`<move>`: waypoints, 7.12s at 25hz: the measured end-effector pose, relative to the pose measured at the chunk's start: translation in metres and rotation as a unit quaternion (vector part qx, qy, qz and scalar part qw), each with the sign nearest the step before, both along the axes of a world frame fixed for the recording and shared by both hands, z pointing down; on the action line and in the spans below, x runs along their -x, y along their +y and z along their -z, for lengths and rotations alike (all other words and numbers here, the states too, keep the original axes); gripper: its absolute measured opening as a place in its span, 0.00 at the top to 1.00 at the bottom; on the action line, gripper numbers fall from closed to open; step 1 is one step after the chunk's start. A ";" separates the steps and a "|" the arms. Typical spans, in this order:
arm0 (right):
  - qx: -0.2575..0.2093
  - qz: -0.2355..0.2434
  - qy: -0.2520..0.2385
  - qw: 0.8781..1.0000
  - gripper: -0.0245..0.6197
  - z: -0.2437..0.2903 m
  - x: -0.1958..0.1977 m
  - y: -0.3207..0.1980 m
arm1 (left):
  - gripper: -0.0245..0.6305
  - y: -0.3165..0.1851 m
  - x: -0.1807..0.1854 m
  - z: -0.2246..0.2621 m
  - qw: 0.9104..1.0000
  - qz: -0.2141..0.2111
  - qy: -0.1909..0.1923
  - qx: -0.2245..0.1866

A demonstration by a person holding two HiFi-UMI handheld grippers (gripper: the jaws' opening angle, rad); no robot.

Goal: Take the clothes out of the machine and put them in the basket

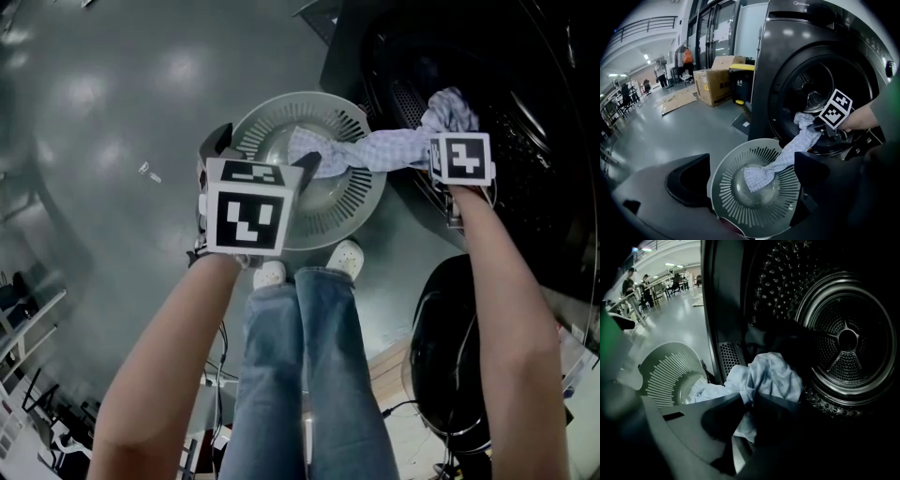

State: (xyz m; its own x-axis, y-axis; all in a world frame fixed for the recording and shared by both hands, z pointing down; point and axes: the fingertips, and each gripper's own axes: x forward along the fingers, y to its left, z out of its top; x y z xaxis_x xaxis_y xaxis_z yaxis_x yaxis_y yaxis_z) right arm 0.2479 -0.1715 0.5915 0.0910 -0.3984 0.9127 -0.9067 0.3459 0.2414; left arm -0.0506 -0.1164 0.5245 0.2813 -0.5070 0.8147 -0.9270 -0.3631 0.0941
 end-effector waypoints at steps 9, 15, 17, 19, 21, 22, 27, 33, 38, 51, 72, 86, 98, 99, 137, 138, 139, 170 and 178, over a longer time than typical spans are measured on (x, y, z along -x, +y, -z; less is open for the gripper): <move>-0.047 0.027 -0.061 0.997 0.89 0.048 0.064 0.020 | 0.11 0.010 0.018 0.016 1.000 0.008 0.003 -0.001; -0.058 0.053 -0.093 0.993 0.89 0.069 0.109 0.040 | 0.11 0.018 0.025 0.028 1.000 0.006 0.013 -0.004; -0.062 0.059 -0.111 0.990 0.89 0.075 0.127 0.046 | 0.11 0.020 0.031 0.030 1.000 0.019 0.018 -0.005; -0.062 0.062 -0.131 0.988 0.89 0.080 0.144 0.056 | 0.11 0.022 0.041 0.030 0.999 0.035 0.023 -0.004; -0.060 0.074 -0.147 0.984 0.89 0.082 0.162 0.068 | 0.11 0.026 0.049 0.031 0.999 0.043 0.023 0.000; -0.058 0.083 -0.154 0.983 0.89 0.083 0.172 0.074 | 0.11 0.027 0.053 0.031 0.999 0.044 0.021 0.001; -0.041 0.091 -0.201 0.974 0.89 0.088 0.216 0.102 | 0.11 0.033 0.074 0.032 0.998 0.056 0.018 -0.004; -0.013 0.090 -0.274 0.957 0.89 0.086 0.262 0.127 | 0.11 0.046 0.098 0.028 0.997 0.079 0.019 0.002; 0.004 0.086 -0.277 0.957 0.88 0.073 0.280 0.136 | 0.11 0.053 0.113 0.024 0.996 0.089 0.018 0.007; 0.032 0.048 -0.250 0.966 0.26 0.029 0.267 0.137 | 0.11 0.053 0.116 0.013 0.995 0.092 0.024 0.010; -0.044 0.045 -0.101 0.993 0.26 0.013 0.098 0.066 | 0.11 0.046 0.060 -0.016 0.997 0.074 0.020 0.029; -0.061 0.075 -0.010 0.995 0.26 0.003 0.021 -0.005 | 0.11 0.037 0.014 -0.022 0.997 0.072 0.015 0.027; 0.008 0.010 -0.048 0.999 0.40 -0.046 0.013 -0.005 | 0.11 0.031 0.016 -0.031 0.996 0.085 0.011 0.035; 0.016 0.017 -0.048 0.999 0.52 -0.047 0.016 -0.002 | 0.11 0.030 0.015 -0.030 0.996 0.084 0.012 0.034; -0.046 0.178 -0.182 0.966 0.91 0.066 0.219 0.116 | 0.11 0.057 0.086 0.017 0.998 0.068 0.009 0.004; -0.048 0.175 -0.195 0.964 0.91 0.070 0.226 0.119 | 0.11 0.058 0.089 0.019 0.997 0.071 0.008 0.003; -0.051 0.174 -0.205 0.962 0.91 0.075 0.233 0.121 | 0.11 0.059 0.092 0.020 0.997 0.073 0.008 0.002; -0.010 0.081 -0.271 0.959 0.29 0.051 0.259 0.138 | 0.11 0.062 0.096 0.017 0.999 0.033 0.017 -0.011; -0.031 0.083 -0.260 0.962 0.29 0.024 0.236 0.129 | 0.11 0.052 0.071 -0.015 1.000 0.014 0.020 -0.012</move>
